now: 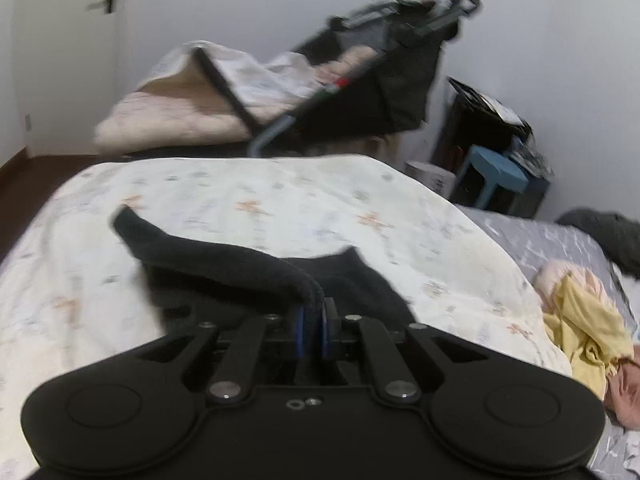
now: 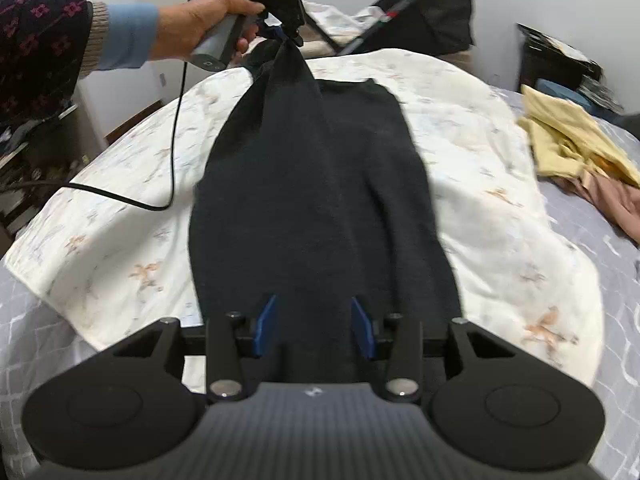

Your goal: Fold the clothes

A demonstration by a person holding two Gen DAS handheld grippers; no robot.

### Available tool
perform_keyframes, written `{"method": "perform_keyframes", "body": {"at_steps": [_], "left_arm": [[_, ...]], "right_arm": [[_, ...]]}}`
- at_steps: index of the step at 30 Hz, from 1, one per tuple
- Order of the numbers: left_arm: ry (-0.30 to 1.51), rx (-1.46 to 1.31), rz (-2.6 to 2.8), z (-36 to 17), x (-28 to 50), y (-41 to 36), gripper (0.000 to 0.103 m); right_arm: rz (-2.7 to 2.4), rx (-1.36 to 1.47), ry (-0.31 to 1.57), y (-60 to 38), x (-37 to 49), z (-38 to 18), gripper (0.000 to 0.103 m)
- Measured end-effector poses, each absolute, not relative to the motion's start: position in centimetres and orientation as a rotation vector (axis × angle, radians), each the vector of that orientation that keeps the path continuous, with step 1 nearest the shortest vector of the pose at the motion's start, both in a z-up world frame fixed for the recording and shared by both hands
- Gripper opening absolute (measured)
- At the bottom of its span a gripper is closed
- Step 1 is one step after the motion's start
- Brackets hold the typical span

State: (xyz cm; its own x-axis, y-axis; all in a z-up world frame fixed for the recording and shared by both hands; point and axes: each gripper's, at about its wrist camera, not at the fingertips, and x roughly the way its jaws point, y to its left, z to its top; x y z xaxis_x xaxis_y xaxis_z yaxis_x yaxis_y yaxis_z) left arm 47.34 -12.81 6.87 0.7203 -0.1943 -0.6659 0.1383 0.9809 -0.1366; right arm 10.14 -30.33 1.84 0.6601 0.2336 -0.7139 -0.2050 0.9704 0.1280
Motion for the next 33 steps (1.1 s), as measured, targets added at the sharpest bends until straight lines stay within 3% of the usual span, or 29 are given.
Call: {"method": "perform_keyframes", "body": {"at_steps": [6,17,20,24,29,31,33], "left_arm": [[0.723,-0.008,-0.217,3.2,47.1,-18.5,0.006],[0.619,-0.064,-0.296,7.2,47.8,-20.3,0.006],[0.628,-0.009,-0.312,5.8,47.4,-22.2,0.007],[0.656,0.094,-0.306,3.2,46.6,-24.7,0.022],[0.819,0.329,-0.221,-1.7,45.6,-25.8,0.026],[0.809,0.309,-0.206,-1.0,44.9,-24.9,0.027],[0.879,0.261,-0.227,1.0,43.2,-23.6,0.034]], "right_arm": [[0.25,0.068,0.847,-31.4,9.9,0.6,0.046],[0.285,0.066,0.911,-31.7,9.8,-0.6,0.043],[0.272,0.064,0.937,-32.0,9.8,-0.9,0.043],[0.233,0.075,0.962,-32.7,9.5,-1.7,0.04],[0.238,0.068,0.97,-32.1,8.9,-2.0,0.04],[0.238,0.06,0.969,-31.9,8.9,-2.1,0.04],[0.238,0.078,0.968,-32.2,9.1,-2.1,0.04]]}}
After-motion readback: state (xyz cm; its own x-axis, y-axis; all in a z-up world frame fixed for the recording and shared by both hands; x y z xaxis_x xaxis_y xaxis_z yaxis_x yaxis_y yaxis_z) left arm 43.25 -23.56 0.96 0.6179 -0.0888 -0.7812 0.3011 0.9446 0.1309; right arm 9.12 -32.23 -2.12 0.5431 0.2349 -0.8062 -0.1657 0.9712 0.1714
